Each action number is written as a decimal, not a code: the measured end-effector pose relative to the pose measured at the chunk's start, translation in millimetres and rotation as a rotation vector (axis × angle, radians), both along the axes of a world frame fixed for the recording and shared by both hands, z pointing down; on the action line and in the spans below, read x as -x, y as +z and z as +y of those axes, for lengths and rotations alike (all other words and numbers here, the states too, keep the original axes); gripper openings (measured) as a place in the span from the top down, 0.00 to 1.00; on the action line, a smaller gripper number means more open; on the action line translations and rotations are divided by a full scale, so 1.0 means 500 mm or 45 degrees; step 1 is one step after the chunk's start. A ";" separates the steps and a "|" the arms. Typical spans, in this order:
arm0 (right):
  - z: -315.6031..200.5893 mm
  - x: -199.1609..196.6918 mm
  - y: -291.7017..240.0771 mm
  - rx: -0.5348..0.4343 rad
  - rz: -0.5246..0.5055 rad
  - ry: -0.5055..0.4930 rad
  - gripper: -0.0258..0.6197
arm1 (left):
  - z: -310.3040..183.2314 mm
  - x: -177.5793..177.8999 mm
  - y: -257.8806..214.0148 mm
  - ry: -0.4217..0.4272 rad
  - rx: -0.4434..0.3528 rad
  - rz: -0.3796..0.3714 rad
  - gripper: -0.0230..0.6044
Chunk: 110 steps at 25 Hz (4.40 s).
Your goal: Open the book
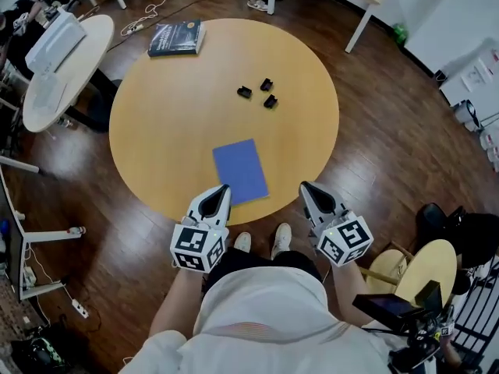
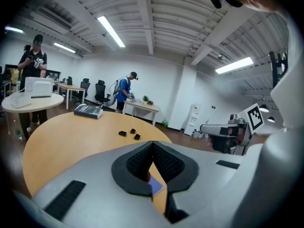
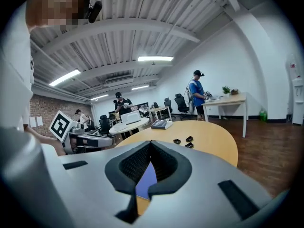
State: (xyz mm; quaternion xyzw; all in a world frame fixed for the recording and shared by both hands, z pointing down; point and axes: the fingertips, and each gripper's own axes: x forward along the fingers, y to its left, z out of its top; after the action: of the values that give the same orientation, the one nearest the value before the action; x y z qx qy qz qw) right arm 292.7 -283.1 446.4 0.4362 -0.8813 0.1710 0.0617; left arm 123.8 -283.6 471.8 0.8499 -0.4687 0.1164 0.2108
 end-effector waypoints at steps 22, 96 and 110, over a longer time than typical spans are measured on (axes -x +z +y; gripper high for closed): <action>-0.068 -0.083 0.194 0.266 -0.023 -0.209 0.96 | 0.012 -0.249 0.439 0.449 0.260 -0.907 0.80; -0.025 0.185 0.170 0.254 0.074 -0.338 0.96 | 0.123 0.351 0.363 -0.744 0.555 -0.085 0.93; -0.102 0.117 -0.022 -0.036 0.007 -0.302 0.96 | -0.016 0.202 -0.036 -0.517 -0.072 -0.029 0.93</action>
State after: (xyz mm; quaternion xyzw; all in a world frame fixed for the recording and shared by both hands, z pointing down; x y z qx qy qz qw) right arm 234.4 -333.9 435.7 0.3303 -0.9288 0.1490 0.0778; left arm 22.8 -291.5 453.6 0.7422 -0.6358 0.0678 0.2009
